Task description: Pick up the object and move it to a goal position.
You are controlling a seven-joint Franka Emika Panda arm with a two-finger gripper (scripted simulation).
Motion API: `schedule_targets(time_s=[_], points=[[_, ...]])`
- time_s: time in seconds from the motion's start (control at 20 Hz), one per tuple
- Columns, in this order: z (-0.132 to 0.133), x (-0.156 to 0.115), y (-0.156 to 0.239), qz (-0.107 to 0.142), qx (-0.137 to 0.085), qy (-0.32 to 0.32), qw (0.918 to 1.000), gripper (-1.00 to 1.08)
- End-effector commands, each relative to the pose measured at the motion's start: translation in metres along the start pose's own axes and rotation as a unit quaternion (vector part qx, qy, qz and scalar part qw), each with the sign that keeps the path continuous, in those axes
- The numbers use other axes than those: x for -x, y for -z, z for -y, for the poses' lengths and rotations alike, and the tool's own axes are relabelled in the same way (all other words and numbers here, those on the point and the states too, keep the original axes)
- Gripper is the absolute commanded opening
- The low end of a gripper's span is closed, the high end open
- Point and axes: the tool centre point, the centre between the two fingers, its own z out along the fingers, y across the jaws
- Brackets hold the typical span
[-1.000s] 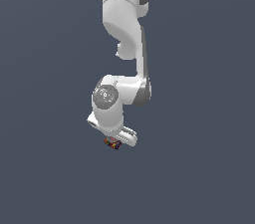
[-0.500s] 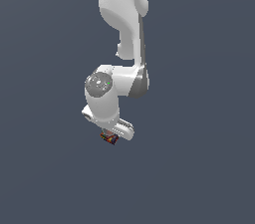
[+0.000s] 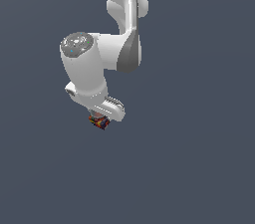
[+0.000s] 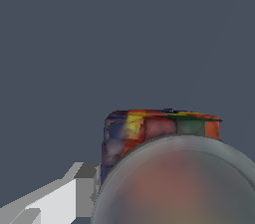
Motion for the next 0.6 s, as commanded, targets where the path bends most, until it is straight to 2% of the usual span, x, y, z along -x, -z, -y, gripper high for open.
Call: schedule_targets(time_s=[0.0, 0.55], points=[[-0.014, 0.003, 0.030, -0.002, -0.001, 0.000, 1.0000, -1.00], [-0.072, 0.019, 0.150, -0.002, -0.001, 0.000, 1.0000, -1.00]])
